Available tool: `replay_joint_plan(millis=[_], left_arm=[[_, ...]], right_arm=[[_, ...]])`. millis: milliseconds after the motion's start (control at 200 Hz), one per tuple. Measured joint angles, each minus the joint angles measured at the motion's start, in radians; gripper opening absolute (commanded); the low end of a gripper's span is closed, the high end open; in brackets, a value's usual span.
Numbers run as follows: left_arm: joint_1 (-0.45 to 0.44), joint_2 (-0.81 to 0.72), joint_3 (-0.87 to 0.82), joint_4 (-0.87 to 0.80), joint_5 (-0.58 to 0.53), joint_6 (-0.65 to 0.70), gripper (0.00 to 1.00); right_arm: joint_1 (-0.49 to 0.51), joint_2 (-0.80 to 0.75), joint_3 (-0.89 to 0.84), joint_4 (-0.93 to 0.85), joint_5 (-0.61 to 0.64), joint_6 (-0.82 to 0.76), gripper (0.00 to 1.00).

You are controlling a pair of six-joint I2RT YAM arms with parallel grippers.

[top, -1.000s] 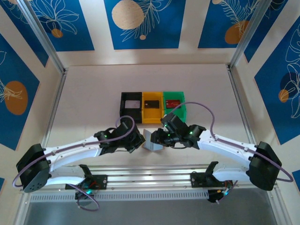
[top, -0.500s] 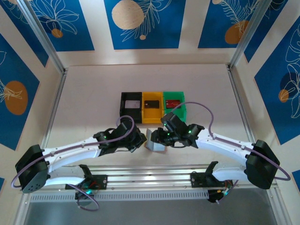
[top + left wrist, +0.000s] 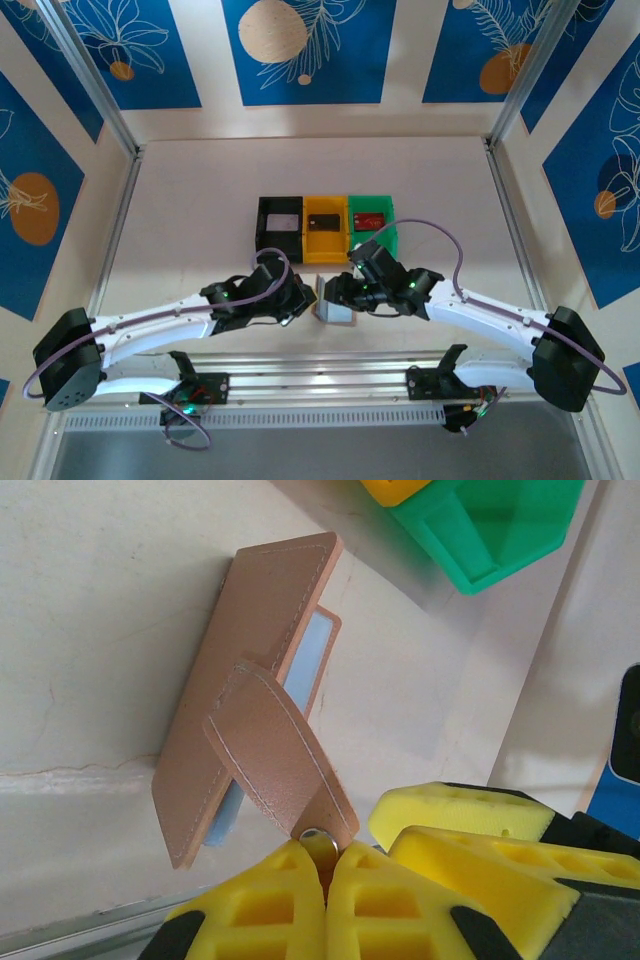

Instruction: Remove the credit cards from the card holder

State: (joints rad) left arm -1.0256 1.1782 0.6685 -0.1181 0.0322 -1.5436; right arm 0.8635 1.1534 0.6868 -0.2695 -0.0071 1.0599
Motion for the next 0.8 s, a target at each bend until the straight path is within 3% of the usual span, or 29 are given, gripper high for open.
replay_joint_plan(millis=[800], left_arm=[[-0.014,-0.016,-0.043,0.019,-0.039,-0.021,0.00]], right_arm=[[0.000,0.129,0.021,0.081,-0.058,0.066,0.35]])
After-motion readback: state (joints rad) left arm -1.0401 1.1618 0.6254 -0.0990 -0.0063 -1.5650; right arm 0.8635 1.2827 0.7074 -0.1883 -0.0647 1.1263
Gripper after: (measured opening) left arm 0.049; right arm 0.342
